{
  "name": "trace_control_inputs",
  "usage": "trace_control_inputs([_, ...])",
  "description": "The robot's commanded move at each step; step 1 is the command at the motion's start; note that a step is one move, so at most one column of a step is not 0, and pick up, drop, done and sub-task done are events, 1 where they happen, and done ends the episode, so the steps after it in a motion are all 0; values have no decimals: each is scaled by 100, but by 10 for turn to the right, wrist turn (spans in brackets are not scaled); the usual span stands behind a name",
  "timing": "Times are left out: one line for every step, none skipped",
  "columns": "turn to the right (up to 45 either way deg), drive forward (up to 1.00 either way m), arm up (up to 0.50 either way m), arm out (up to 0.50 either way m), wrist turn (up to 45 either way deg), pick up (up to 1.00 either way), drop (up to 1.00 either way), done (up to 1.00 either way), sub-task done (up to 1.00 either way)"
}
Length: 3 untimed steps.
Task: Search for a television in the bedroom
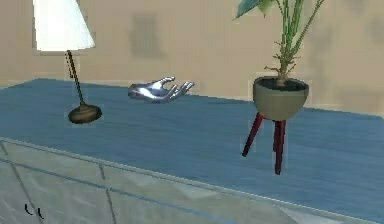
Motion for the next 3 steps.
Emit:
trace_control_inputs([-450,0,0,0,0,0,0,0,0])
trace_control_inputs([-420,0,0,0,0,0,0,0,0])
trace_control_inputs([0,60,0,0,0,0,0,0,0])
